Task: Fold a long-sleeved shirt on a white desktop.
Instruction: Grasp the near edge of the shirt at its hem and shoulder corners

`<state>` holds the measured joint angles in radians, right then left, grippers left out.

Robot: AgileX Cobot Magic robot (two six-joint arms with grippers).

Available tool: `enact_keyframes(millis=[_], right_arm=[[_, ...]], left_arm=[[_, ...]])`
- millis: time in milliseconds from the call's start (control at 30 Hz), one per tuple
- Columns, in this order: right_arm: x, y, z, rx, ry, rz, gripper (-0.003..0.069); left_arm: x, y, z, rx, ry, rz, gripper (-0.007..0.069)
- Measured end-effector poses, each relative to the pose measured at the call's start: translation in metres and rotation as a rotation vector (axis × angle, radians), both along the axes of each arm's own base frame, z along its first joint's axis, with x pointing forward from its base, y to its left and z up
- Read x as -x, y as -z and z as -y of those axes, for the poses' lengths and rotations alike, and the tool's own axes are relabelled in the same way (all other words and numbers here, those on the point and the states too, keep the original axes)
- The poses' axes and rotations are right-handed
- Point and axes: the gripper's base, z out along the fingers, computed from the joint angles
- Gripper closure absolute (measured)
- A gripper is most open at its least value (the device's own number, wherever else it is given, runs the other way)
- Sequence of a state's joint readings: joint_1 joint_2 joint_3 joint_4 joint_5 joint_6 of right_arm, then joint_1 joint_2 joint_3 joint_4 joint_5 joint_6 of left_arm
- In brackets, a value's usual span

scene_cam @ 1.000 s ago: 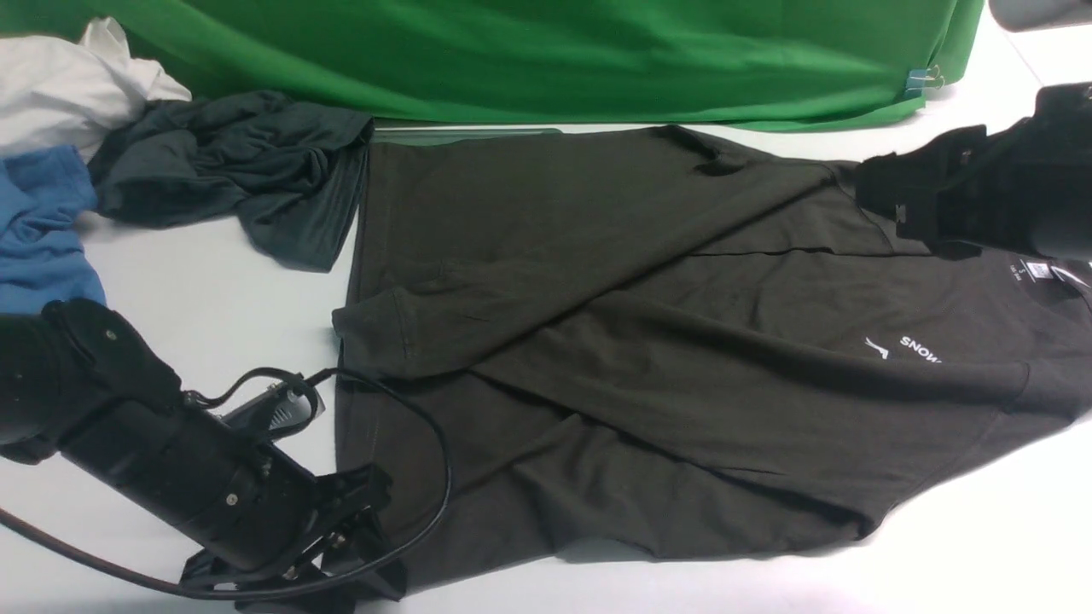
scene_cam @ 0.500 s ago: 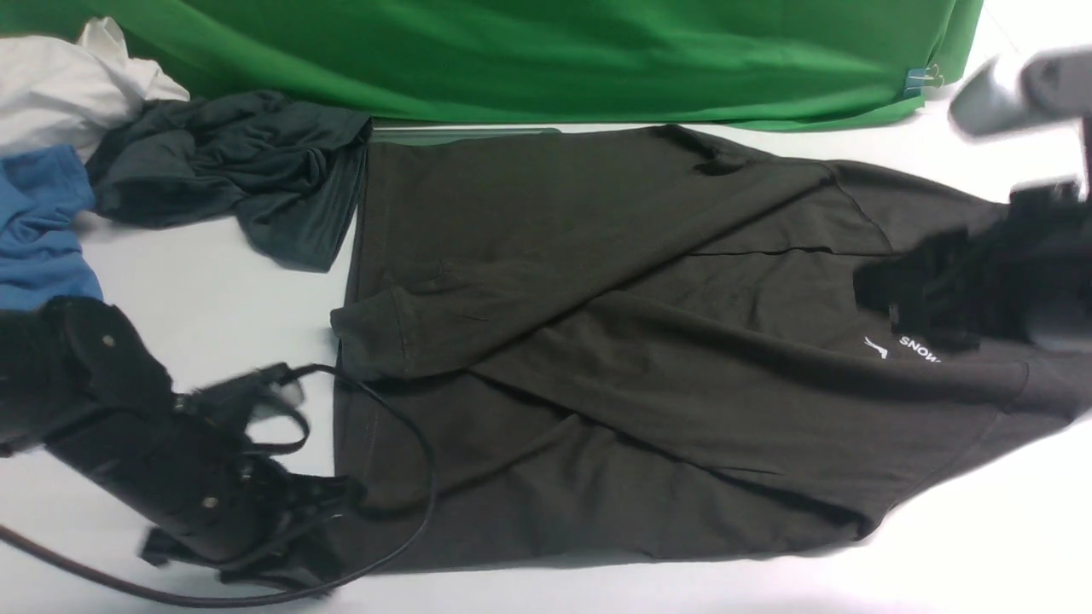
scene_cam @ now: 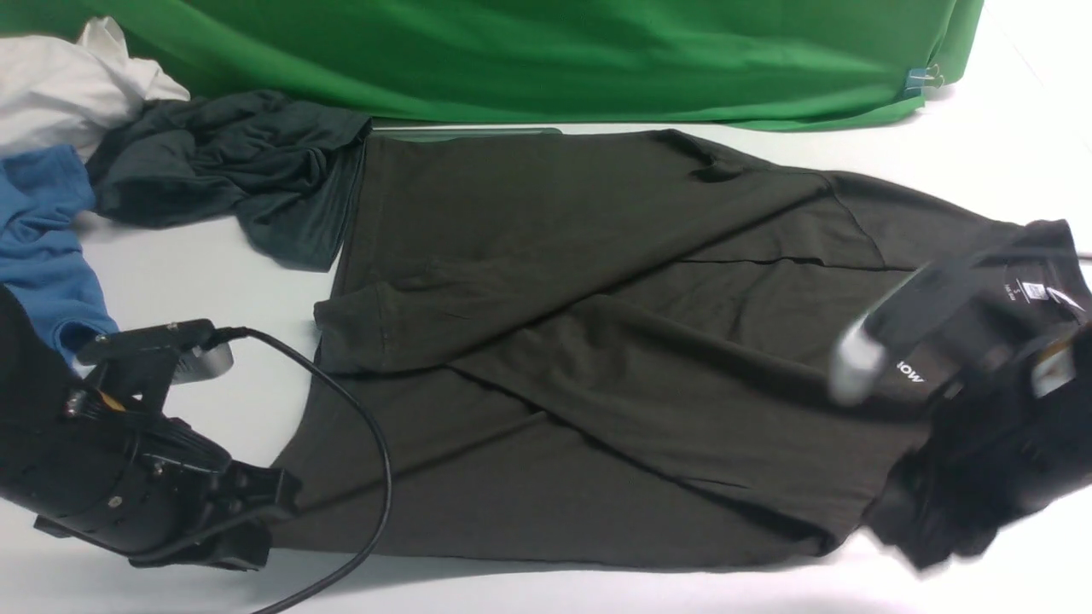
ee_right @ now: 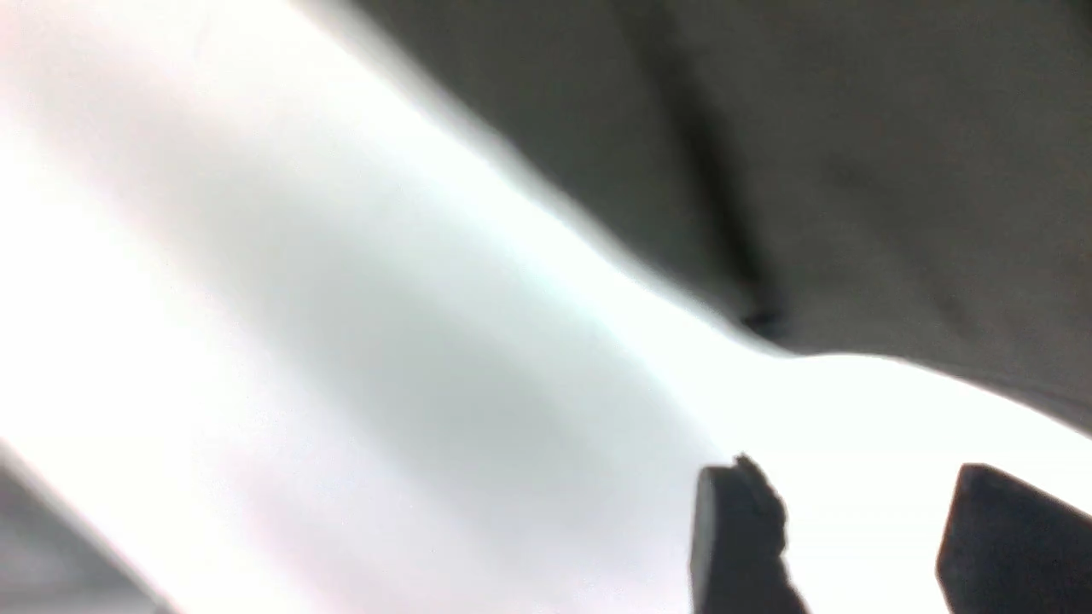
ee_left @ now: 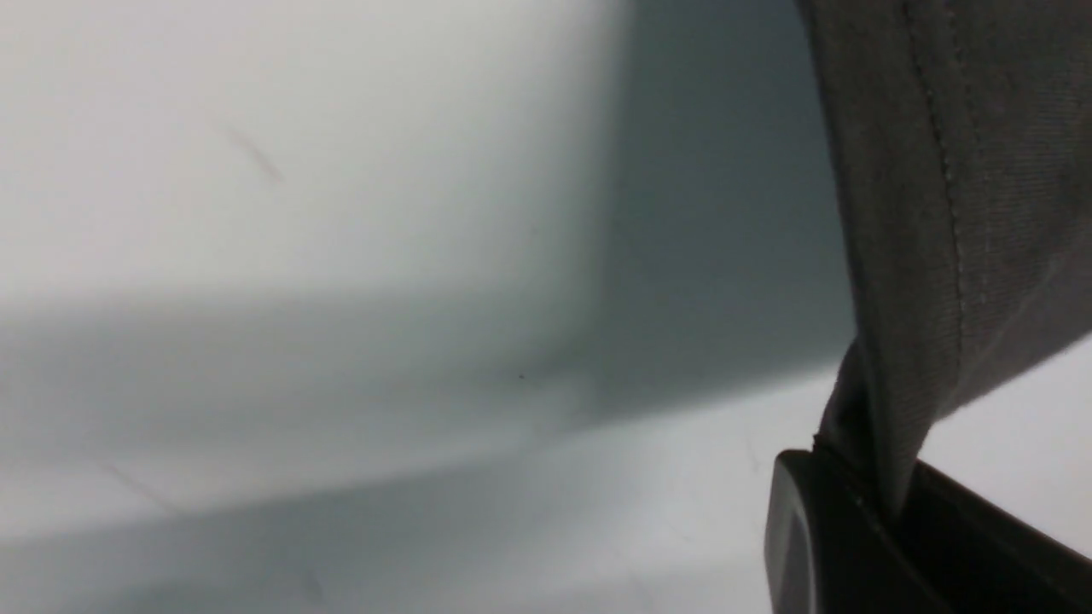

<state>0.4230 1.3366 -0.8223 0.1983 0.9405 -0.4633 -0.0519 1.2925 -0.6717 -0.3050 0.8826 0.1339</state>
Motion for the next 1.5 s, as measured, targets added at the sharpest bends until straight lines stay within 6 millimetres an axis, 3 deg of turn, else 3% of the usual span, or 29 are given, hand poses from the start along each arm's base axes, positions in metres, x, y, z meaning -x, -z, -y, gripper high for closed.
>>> enact_keyframes(millis=[167, 233, 333, 500, 1033, 1133, 1200, 1267, 1333, 1367, 1500], right_arm=[[-0.002, 0.021, -0.016, 0.131, -0.242, 0.019, 0.0230], [-0.003, 0.035, -0.023, 0.190, -0.368, 0.047, 0.0163], [-0.006, 0.054, -0.025, 0.222, -0.481, 0.071, 0.0120], [-0.015, 0.073, -0.027, 0.255, -0.540, 0.132, 0.0109], [-0.027, 0.081, -0.030, 0.263, -0.562, 0.212, 0.0110], [-0.028, 0.082, -0.029, 0.264, -0.556, 0.208, 0.0146], [-0.027, 0.083, -0.028, 0.268, -0.541, 0.188, 0.0268], [-0.024, 0.084, -0.026, 0.281, -0.538, 0.152, 0.0445], [-0.022, 0.083, -0.025, 0.289, -0.536, 0.132, 0.0549], [-0.021, 0.081, -0.024, 0.289, -0.528, 0.126, 0.0579], [-0.015, 0.068, -0.022, 0.266, -0.489, 0.130, 0.0585]], left_arm=[[0.002, 0.000, 0.001, 0.007, 0.037, -0.019, 0.0596], [0.002, 0.000, 0.001, 0.005, 0.044, -0.008, 0.0596], [0.000, 0.000, 0.001, 0.008, 0.039, 0.013, 0.0596], [-0.001, 0.000, 0.001, 0.007, 0.047, 0.026, 0.0596], [-0.001, 0.000, 0.002, 0.011, 0.050, 0.029, 0.0596], [-0.001, 0.000, 0.002, 0.011, 0.051, 0.031, 0.0596], [-0.001, 0.000, 0.002, 0.012, 0.053, 0.031, 0.0596], [-0.001, 0.000, 0.002, 0.013, 0.053, 0.032, 0.0596], [-0.001, 0.000, 0.002, 0.011, 0.056, 0.036, 0.0596], [-0.002, 0.000, 0.002, 0.010, 0.059, 0.041, 0.0596], [-0.001, -0.001, 0.002, 0.006, 0.071, 0.049, 0.0596]])
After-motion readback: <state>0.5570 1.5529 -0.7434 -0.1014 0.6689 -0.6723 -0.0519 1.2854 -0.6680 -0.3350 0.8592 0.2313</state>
